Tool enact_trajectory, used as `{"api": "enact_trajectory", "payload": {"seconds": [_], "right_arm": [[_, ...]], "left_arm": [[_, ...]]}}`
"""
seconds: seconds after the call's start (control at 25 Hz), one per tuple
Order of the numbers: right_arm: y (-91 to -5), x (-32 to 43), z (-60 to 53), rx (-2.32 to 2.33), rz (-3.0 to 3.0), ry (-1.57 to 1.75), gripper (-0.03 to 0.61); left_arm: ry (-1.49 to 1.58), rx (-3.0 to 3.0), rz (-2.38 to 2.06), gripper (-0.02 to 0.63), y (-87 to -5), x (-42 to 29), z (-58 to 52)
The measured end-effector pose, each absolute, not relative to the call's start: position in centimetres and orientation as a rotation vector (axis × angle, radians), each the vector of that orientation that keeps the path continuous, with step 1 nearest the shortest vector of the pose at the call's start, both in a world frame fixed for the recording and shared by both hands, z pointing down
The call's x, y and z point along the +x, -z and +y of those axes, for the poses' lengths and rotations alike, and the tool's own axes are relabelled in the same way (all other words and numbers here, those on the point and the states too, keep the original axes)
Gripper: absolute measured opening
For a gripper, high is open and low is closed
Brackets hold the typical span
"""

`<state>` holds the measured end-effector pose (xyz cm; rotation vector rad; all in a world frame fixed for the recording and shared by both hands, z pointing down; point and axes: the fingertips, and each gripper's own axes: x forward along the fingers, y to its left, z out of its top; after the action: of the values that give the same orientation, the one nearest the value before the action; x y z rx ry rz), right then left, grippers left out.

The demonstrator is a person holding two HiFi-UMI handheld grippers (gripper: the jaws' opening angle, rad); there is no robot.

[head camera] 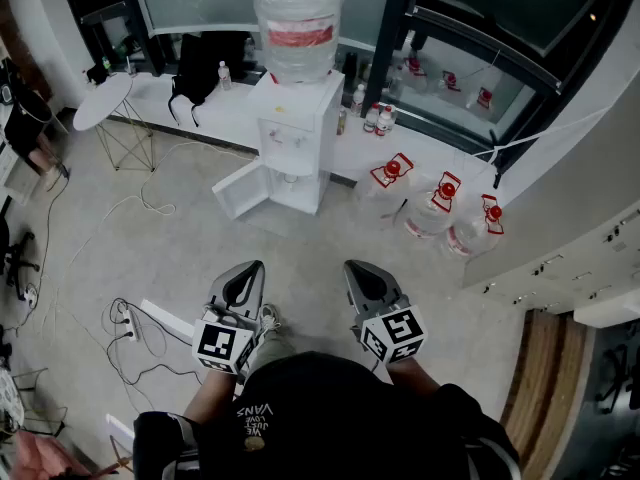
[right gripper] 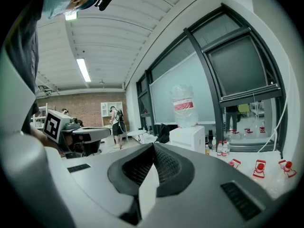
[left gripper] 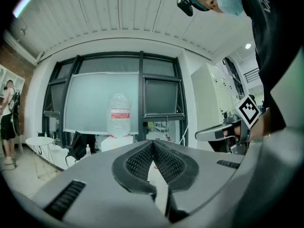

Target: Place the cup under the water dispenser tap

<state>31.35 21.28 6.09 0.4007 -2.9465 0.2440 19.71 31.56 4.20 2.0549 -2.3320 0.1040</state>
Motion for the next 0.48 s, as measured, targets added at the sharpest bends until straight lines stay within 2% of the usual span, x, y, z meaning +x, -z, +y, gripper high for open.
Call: {"api": "enact_trajectory", "payload": {"seconds": [0.48], "right_arm": [[-7.0,25.1,20.9,0.329,-2.942,-0.278,0.046]], "left_arm": [[-0.085,2.044,-2.257,0.018,-5.9,14.2,30.3]]}}
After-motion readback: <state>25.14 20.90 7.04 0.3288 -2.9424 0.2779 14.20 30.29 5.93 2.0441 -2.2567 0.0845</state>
